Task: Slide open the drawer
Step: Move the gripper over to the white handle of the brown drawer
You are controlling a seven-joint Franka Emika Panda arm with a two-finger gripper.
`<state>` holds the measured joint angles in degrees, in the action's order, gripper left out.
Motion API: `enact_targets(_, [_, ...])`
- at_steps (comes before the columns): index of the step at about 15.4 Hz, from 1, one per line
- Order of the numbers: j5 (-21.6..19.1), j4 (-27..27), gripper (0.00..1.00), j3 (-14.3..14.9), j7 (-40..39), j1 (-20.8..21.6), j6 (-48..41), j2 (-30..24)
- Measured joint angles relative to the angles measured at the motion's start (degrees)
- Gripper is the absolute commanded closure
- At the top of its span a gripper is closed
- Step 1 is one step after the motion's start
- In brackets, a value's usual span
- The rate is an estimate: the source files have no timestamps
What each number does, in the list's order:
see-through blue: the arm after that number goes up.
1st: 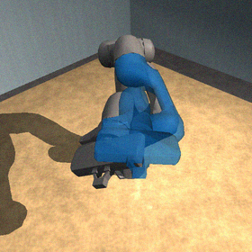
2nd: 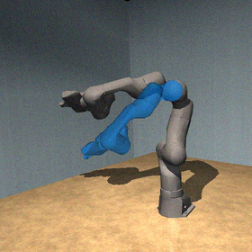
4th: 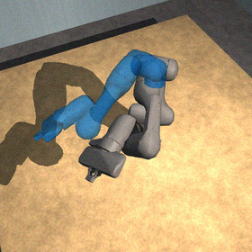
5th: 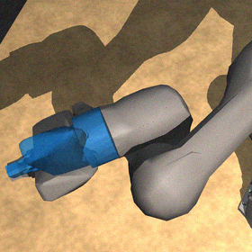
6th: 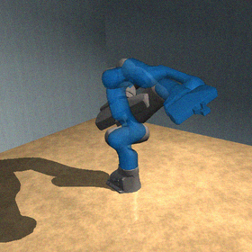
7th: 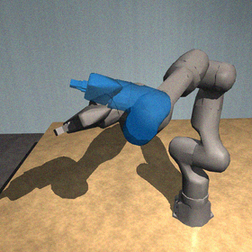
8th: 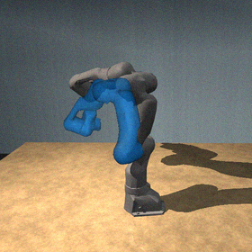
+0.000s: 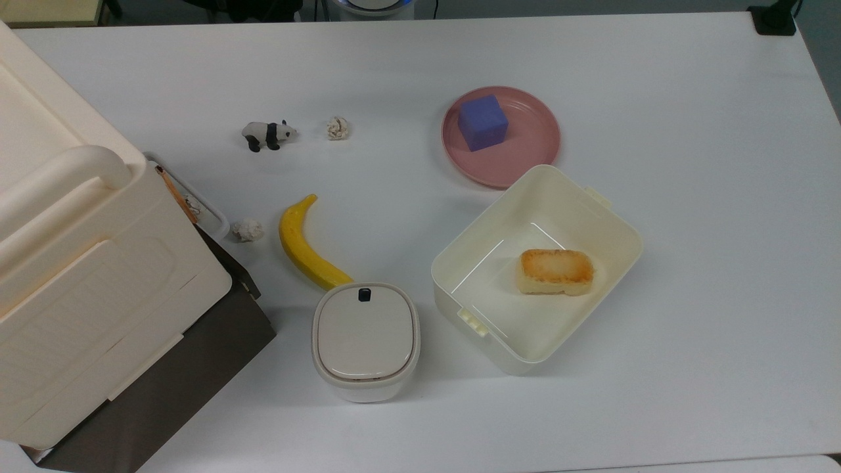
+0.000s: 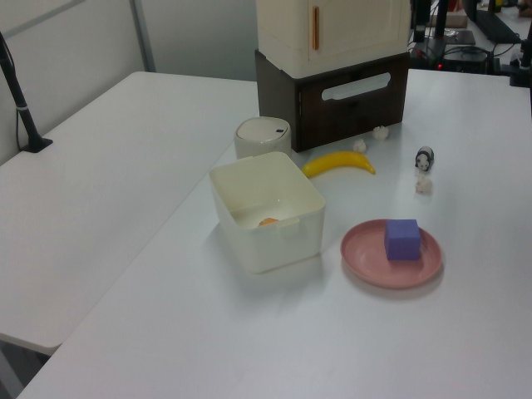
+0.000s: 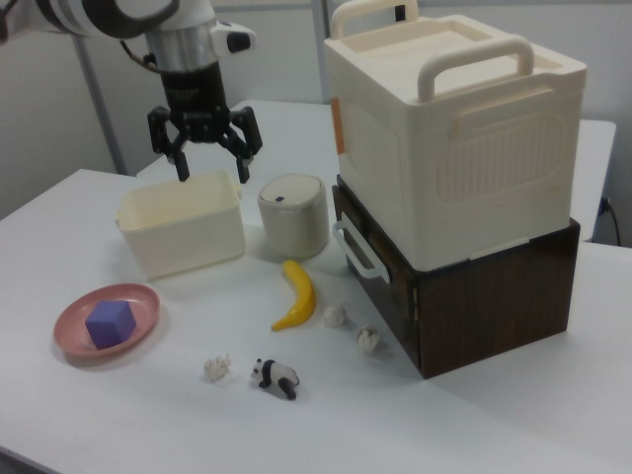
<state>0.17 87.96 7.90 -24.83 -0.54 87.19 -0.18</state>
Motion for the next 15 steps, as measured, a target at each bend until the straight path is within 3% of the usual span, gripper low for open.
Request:
enact_targets(6, [0.1,0.2,0.0,0.1,-9.8,-1.5,0.0,1.7])
enact_targets(11, [0.6,1.9,0.0,0.2,-10.6,-2.3,7.7,2.9])
enact_targets(15, [4.3,2.7,0.0,0.2,-10.6,-2.4,11.8,4.9])
